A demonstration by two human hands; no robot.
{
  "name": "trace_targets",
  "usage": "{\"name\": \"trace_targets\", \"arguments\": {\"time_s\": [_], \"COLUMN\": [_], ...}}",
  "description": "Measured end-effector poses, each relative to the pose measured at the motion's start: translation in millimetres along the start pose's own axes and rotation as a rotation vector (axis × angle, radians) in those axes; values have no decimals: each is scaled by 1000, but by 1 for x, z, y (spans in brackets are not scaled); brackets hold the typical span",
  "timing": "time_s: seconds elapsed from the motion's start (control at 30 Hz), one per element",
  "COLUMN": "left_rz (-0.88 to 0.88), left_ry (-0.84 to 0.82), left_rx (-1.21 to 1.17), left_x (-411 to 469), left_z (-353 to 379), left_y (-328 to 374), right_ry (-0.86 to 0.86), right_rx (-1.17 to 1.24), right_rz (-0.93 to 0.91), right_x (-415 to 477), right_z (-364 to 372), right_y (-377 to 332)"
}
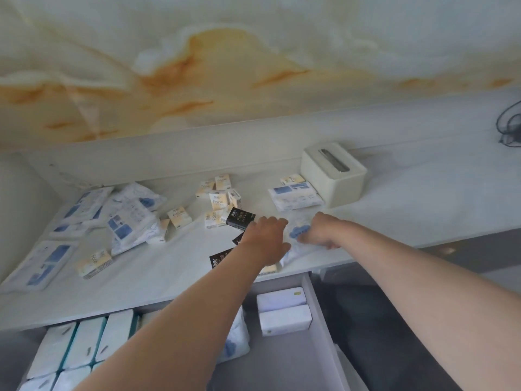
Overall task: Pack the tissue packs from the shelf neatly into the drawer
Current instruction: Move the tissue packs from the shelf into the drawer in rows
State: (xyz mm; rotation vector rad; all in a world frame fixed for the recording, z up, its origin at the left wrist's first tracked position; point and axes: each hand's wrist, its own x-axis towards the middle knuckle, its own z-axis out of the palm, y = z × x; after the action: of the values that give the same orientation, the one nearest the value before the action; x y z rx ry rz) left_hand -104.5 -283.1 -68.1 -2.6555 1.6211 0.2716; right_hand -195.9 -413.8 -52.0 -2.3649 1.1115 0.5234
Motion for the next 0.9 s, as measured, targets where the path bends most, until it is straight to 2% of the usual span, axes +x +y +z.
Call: {"name": "trace_targets", "arguments": {"time_s": [0.1,0.17,0.27,0.4,0.5,0.57,0.63,0.73,0.83,0.9], "left_rz": [-6,-29,-91,-198,-234,-273,-360,-500,-604,-617], "left_ry": [-70,-52,24,182,291,358,407,471,513,521], "left_rx": [52,-16,-182,-364,-546,-628,-726,-975,-1221,-1291], "left_x": [12,15,19,26,26,21,12,-6,-21,-28], "left_z": [15,24,24,8,-6,-13,-19,-23,-21,-19], "left_y": [2,0,-4,-15,-30,-40,-51,-67,-85,-93], "right_ry": [-43,-31,49,199,264,343,369,244,155,106], "right_rx": [32,86,251,623,738,575,183,-272,-541,-652], "right_rz": [-7,-22,-122,-267,-284,-281,-293,-294,-276,-251], "right_x": [10,16,25,22,23,25,27,24,29,35], "right_z": [5,3,-5,-21,-30,-34,-33,-26,-15,-5], "right_y": [0,3,8,5,-2,-3,-4,-19,-44,-55]}}
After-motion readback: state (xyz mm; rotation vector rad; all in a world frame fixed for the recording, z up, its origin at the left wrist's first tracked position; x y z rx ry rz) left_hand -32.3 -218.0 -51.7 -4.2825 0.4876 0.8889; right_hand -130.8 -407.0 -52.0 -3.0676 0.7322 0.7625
